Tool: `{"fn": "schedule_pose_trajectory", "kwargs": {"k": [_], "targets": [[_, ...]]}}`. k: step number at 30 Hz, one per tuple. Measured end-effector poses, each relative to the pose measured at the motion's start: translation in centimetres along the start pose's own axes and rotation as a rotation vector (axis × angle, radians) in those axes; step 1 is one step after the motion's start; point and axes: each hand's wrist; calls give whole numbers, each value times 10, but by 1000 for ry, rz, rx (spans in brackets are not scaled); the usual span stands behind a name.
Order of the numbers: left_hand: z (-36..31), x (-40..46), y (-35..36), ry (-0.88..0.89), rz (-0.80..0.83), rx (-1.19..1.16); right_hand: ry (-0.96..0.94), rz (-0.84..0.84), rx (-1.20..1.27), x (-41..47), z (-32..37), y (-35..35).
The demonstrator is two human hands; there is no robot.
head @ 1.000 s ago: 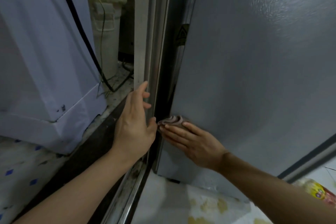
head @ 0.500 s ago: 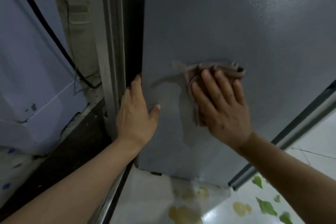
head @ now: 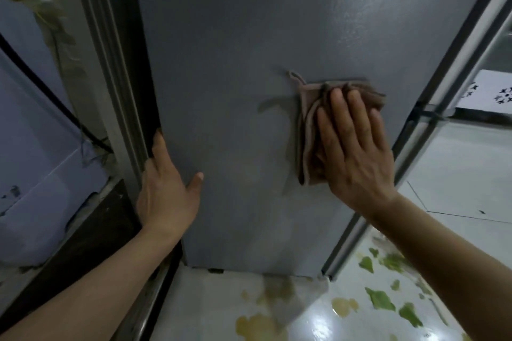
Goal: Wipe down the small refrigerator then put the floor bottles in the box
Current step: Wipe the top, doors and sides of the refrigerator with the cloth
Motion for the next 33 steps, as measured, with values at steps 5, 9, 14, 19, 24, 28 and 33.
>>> {"fn": "schedule_pose_trajectory", "kwargs": {"k": [5,9,14,19,24,28,33], "targets": [[2,-1,2,26,-21,-19,148,98,81,-51,39,11],[-1,-2,2,5,-8,-4,-44,321,83,-108,64,2],[-1,-4,2,-21,-1,18,252,196,102,-72,31,-14],[3,-1,7,-20,-20,2,419,5,-14,-28,-11,-15],[13,0,14,-15,-26,0,346,145,59,-104,35,-7],[25,0,21,25,-20,-11,201,278,111,-145,59,-5],[47,-14,31,-5,47,-24,245,215,165,-119,34,-8]]}}
Point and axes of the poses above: each hand's wrist, its own x-axis towards the middle knuckle, its own y-axis out of the palm, z = x × y, and after that the axes turned 10 degrees about -y, right-handed
